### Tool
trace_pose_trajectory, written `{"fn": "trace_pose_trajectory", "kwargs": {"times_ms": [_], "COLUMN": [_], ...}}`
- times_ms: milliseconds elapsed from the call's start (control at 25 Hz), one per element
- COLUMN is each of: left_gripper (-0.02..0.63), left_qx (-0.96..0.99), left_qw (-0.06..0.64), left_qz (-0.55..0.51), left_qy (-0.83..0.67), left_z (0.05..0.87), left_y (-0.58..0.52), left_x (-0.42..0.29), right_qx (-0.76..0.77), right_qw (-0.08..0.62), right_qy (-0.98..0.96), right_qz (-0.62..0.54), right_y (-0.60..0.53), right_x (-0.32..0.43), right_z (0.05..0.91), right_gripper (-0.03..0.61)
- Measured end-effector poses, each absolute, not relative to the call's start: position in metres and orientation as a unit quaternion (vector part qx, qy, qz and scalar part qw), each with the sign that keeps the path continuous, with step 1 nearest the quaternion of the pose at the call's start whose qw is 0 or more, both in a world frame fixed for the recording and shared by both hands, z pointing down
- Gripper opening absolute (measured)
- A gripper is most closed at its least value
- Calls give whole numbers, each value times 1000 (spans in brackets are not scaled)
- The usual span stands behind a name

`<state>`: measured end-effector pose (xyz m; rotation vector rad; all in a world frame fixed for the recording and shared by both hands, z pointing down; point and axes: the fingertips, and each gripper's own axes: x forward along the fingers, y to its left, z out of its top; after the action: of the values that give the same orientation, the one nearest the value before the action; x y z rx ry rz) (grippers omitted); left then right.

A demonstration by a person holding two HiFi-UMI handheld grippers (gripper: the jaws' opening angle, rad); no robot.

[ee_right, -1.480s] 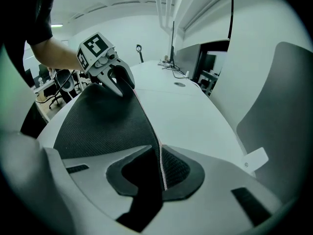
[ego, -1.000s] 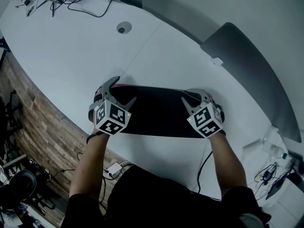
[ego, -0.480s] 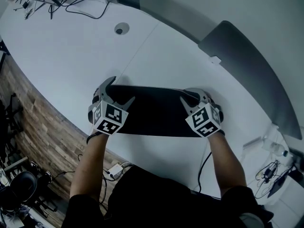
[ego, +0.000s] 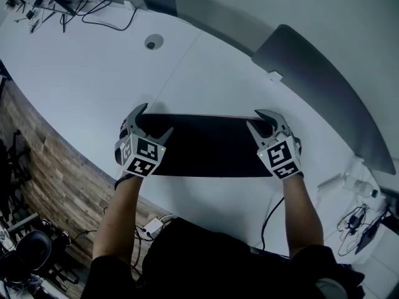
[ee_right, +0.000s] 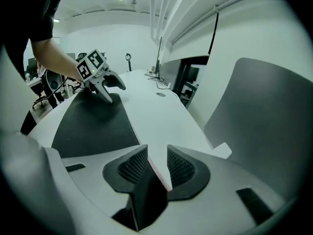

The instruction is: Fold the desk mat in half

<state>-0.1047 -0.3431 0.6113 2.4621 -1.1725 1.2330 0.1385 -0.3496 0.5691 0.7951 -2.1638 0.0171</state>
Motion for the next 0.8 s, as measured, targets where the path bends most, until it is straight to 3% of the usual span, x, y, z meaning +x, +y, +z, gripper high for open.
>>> {"fn": "trace_pose_trajectory", "kwargs": {"times_ms": [200, 640, 680, 720, 800], "left_gripper": [402, 402, 402, 402, 402], "left_qx": [819, 817, 817, 817, 816], "left_qw": [85, 74, 73, 71, 70], "left_qz": [398, 404, 404, 404, 404], "left_qy": [-404, -405, -405, -406, -407], "left_z": [612, 610, 610, 609, 609], "left_y": [-341, -342, -342, -342, -341], "left_x": [-106, -104, -104, -105, -104], "right_qx": [326, 366, 380, 395, 401], "right_qw": [451, 428, 431, 436, 434], "right_qy": [-828, -822, -815, -806, -803], "right_qz": [71, 91, 80, 67, 70], "right_y": [-319, -323, -327, -332, -338], "right_x": [172, 182, 186, 190, 196], "right_z": [600, 607, 606, 605, 605], "right_gripper": [135, 129, 122, 1, 1]}}
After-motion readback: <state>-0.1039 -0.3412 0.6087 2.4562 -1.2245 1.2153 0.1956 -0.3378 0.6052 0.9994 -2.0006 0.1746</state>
